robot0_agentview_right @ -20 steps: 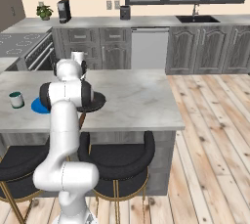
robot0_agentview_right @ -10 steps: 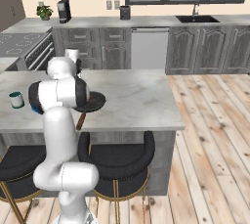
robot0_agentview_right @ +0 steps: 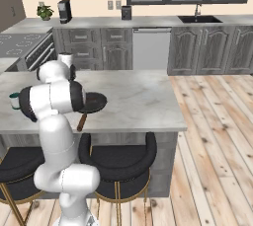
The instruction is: Pick up the pan with the steak in it and place it on the dining table. Then place the steak on the plate.
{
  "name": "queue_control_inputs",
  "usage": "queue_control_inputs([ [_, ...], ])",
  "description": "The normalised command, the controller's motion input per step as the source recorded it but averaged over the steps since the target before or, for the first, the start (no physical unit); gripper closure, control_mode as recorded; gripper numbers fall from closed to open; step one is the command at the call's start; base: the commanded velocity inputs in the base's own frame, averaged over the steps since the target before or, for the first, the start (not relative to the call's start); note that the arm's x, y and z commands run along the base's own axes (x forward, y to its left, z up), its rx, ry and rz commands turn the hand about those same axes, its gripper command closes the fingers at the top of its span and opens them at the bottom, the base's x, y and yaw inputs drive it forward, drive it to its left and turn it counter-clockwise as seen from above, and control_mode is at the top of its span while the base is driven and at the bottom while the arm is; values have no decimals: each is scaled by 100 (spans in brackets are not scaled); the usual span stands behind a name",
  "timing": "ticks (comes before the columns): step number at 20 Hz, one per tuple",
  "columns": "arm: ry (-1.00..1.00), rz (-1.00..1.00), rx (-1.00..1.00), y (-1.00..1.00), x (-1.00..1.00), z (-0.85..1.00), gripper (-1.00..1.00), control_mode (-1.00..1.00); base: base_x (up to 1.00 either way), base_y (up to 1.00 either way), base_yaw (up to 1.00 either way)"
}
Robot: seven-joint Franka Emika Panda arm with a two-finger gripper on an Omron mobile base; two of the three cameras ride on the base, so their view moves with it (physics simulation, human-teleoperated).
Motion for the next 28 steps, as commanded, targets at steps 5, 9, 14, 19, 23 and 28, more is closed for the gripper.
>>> queue_control_inputs([
  [5,0,17,0,53,4,23,100,-100,0,0,0],
  [9,0,12,0,59,17,23,100,-100,0,0,0],
  [14,0,9,0,56,20,4,100,-100,0,0,0],
  [19,0,7,-2,48,24,0,100,-100,0,0,0],
  [23,-3,1,-6,28,26,-9,100,-100,0,0,0],
  [28,-2,0,-9,14,24,-19,100,-100,0,0,0],
])
